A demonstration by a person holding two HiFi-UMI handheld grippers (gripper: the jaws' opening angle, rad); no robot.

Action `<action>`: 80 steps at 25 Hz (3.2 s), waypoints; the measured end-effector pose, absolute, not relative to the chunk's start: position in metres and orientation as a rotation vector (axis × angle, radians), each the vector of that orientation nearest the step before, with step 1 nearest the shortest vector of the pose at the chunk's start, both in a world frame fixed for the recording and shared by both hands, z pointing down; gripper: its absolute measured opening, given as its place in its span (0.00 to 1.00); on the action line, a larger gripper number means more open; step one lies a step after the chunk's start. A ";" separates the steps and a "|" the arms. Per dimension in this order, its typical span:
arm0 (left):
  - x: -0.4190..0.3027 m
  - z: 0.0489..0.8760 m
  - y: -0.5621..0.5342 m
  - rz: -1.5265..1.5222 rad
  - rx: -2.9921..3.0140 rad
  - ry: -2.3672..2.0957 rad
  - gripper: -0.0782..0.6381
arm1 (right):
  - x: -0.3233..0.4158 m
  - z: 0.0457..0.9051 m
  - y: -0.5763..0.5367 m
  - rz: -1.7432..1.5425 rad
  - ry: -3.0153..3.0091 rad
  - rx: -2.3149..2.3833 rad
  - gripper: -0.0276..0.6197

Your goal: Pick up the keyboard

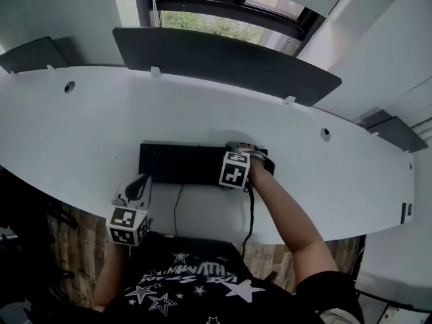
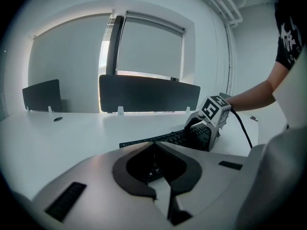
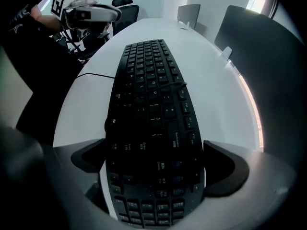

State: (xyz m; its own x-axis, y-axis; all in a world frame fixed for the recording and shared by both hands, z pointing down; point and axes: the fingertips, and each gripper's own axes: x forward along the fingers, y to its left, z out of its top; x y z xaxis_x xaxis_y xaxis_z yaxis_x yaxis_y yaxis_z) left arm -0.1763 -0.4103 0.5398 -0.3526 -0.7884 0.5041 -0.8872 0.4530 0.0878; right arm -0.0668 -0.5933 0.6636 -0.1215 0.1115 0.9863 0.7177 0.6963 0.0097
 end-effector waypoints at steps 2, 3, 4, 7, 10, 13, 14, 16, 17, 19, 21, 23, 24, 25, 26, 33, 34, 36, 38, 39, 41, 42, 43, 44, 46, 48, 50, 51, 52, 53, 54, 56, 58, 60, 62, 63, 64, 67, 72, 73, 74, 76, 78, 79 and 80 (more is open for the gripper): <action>-0.177 0.541 -0.413 0.271 1.405 -2.222 0.13 | -0.067 0.664 -0.593 -0.591 -1.621 -0.690 0.94; -0.176 0.542 -0.414 0.271 1.408 -2.218 0.13 | -0.068 0.665 -0.593 -0.591 -1.616 -0.690 0.94; -0.175 0.544 -0.416 0.270 1.411 -2.213 0.13 | -0.068 0.665 -0.594 -0.591 -1.611 -0.690 0.94; -0.170 0.549 -0.420 0.271 1.425 -2.188 0.13 | -0.068 0.666 -0.595 -0.592 -1.586 -0.686 0.94; -0.168 0.548 -0.425 0.276 1.433 -2.184 0.13 | -0.069 0.665 -0.594 -0.597 -1.599 -0.689 0.94; -0.166 0.553 -0.425 0.281 1.439 -2.173 0.13 | -0.069 0.661 -0.592 -0.600 -1.665 -0.694 0.94; -0.165 0.553 -0.425 0.285 1.442 -2.170 0.13 | -0.068 0.660 -0.591 -0.600 -1.683 -0.695 0.94; -0.165 0.551 -0.427 0.295 1.448 -2.171 0.13 | -0.068 0.659 -0.591 -0.602 -1.698 -0.694 0.94; -0.164 0.549 -0.429 0.302 1.453 -2.171 0.13 | -0.068 0.659 -0.591 -0.607 -1.697 -0.692 0.94; -0.163 0.549 -0.433 0.330 1.479 -2.154 0.13 | -0.068 0.660 -0.591 -0.622 -1.691 -0.684 0.94; -0.161 0.551 -0.442 0.385 1.535 -2.110 0.13 | -0.068 0.659 -0.591 -0.632 -1.695 -0.680 0.94; -0.160 0.555 -0.455 0.445 1.599 -2.053 0.13 | -0.068 0.659 -0.592 -0.635 -1.703 -0.680 0.94; -0.162 0.556 -0.461 0.473 1.621 -2.032 0.13 | -0.068 0.659 -0.592 -0.635 -1.705 -0.681 0.94; -0.164 0.555 -0.468 0.494 1.638 -2.023 0.13 | -0.069 0.660 -0.591 -0.633 -1.704 -0.683 0.94; -0.167 0.552 -0.474 0.506 1.652 -2.023 0.13 | -0.069 0.660 -0.591 -0.632 -1.701 -0.686 0.94; -0.169 0.543 -0.496 0.506 1.698 -2.018 0.13 | -0.069 0.657 -0.589 -0.647 -1.728 -0.682 0.94; -0.169 0.544 -0.497 0.518 1.699 -2.015 0.13 | -0.068 0.657 -0.588 -0.654 -1.730 -0.676 0.94; -0.173 0.548 -0.499 0.557 1.700 -2.001 0.13 | -0.067 0.656 -0.588 -0.674 -1.727 -0.665 0.94; -0.178 0.554 -0.503 0.598 1.714 -1.962 0.13 | -0.068 0.656 -0.588 -0.689 -1.723 -0.661 0.94; -0.180 0.557 -0.506 0.617 1.728 -1.934 0.14 | -0.068 0.656 -0.588 -0.693 -1.725 -0.661 0.94; -0.183 0.562 -0.515 0.658 1.780 -1.860 0.23 | -0.067 0.656 -0.588 -0.696 -1.730 -0.660 0.94; -0.182 0.564 -0.520 0.686 1.823 -1.806 0.31 | -0.067 0.656 -0.588 -0.696 -1.733 -0.659 0.94; -0.181 0.567 -0.526 0.718 1.873 -1.745 0.36 | -0.067 0.655 -0.588 -0.696 -1.736 -0.658 0.94; -0.180 0.569 -0.533 0.755 1.923 -1.687 0.41 | -0.067 0.655 -0.588 -0.697 -1.737 -0.657 0.94; -0.179 0.575 -0.544 0.845 1.992 -1.581 0.46 | -0.067 0.655 -0.588 -0.699 -1.740 -0.656 0.94; -0.181 0.588 -0.549 0.948 1.999 -1.458 0.49 | -0.067 0.655 -0.587 -0.704 -1.745 -0.658 0.94; -0.181 0.606 -0.547 1.027 1.968 -1.300 0.50 | -0.067 0.655 -0.586 -0.710 -1.750 -0.655 0.94; -0.180 0.615 -0.544 1.047 1.950 -1.214 0.50 | -0.067 0.655 -0.586 -0.712 -1.752 -0.653 0.93; -0.177 0.623 -0.541 1.055 1.933 -1.134 0.50 | -0.067 0.655 -0.586 -0.714 -1.754 -0.652 0.93; -0.175 0.629 -0.539 1.061 1.921 -1.069 0.50 | -0.067 0.655 -0.586 -0.715 -1.755 -0.652 0.93; -0.173 0.634 -0.538 1.069 1.914 -1.017 0.50 | -0.067 0.655 -0.586 -0.716 -1.756 -0.652 0.94; -0.171 0.641 -0.537 1.089 1.903 -0.931 0.50 | -0.066 0.655 -0.585 -0.720 -1.757 -0.654 0.93; -0.169 0.646 -0.536 1.089 1.884 -0.850 0.50 | -0.067 0.655 -0.584 -0.726 -1.759 -0.655 0.93; -0.168 0.650 -0.536 1.092 1.864 -0.779 0.50 | -0.069 0.655 -0.584 -0.731 -1.762 -0.658 0.93; -0.166 0.652 -0.537 1.096 1.840 -0.724 0.50 | -0.069 0.655 -0.585 -0.732 -1.764 -0.661 0.93; -0.165 0.653 -0.537 1.098 1.831 -0.702 0.50 | -0.069 0.655 -0.585 -0.732 -1.765 -0.662 0.93; -0.164 0.653 -0.537 1.101 1.827 -0.680 0.50 | -0.069 0.655 -0.585 -0.732 -1.766 -0.661 0.93; -0.160 0.655 -0.536 1.110 1.830 -0.629 0.46 | -0.068 0.657 -0.586 -0.732 -1.766 -0.662 0.93; -0.156 0.657 -0.533 1.099 1.820 -0.618 0.44 | -0.059 0.655 -0.578 -0.799 -1.767 -0.690 0.83; -0.155 0.657 -0.532 1.086 1.824 -0.620 0.44 | -0.057 0.655 -0.576 -0.802 -1.776 -0.685 0.79; -0.155 0.655 -0.531 1.072 1.830 -0.624 0.42 | -0.055 0.654 -0.576 -0.795 -1.792 -0.677 0.76; -0.155 0.651 -0.531 1.056 1.846 -0.637 0.41 | -0.054 0.653 -0.579 -0.781 -1.836 -0.653 0.75; -0.154 0.648 -0.532 1.064 1.860 -0.650 0.40 | -0.054 0.650 -0.584 -0.784 -1.883 -0.622 0.76; -0.154 0.646 -0.533 1.075 1.868 -0.656 0.40 | -0.054 0.648 -0.585 -0.782 -1.909 -0.601 0.77; -0.154 0.644 -0.535 1.088 1.876 -0.663 0.40 | -0.054 0.646 -0.587 -0.781 -1.935 -0.574 0.79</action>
